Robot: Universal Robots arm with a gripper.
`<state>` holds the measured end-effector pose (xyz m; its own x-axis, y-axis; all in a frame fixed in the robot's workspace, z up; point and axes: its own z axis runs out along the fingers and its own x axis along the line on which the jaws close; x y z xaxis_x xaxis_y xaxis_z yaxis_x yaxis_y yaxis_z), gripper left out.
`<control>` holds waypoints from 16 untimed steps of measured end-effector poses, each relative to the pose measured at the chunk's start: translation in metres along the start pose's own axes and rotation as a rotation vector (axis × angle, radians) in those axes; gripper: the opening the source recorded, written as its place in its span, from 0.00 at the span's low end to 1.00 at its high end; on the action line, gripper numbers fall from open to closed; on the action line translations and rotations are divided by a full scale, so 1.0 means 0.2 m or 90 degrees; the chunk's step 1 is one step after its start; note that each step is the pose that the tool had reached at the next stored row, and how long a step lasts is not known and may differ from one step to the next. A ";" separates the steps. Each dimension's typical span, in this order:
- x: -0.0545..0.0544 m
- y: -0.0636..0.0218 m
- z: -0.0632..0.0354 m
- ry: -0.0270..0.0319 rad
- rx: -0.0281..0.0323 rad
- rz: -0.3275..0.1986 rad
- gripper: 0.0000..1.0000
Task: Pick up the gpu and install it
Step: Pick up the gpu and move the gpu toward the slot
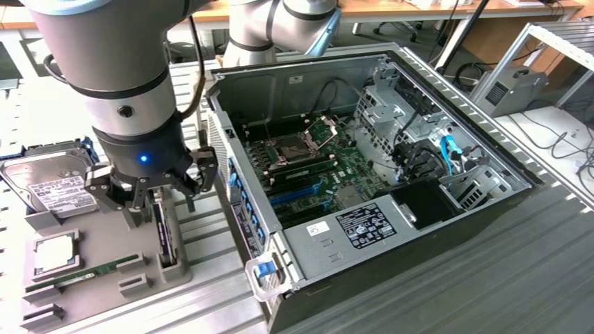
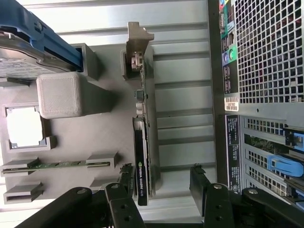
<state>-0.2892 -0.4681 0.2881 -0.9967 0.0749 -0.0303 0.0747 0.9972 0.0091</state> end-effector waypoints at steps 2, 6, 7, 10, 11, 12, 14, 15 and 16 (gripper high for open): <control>0.00 0.000 0.004 0.0001 0.0001 0.000 0.60; 0.01 0.000 0.014 0.0000 0.0000 0.000 0.60; 0.01 0.000 0.016 0.0000 0.0001 0.000 0.60; 0.02 0.003 0.025 0.0000 0.0001 0.000 0.60; 0.02 0.005 0.030 0.0000 0.0001 0.000 0.60; 0.03 0.008 0.034 0.0002 0.0002 0.000 0.60; 0.03 0.014 0.040 0.0000 0.0001 0.000 0.60; 0.03 0.020 0.043 0.0001 0.0002 0.000 0.60; 0.03 0.024 0.045 0.0000 0.0002 0.000 0.60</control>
<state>-0.2950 -0.4627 0.2789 -0.9967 0.0749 -0.0302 0.0747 0.9972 0.0088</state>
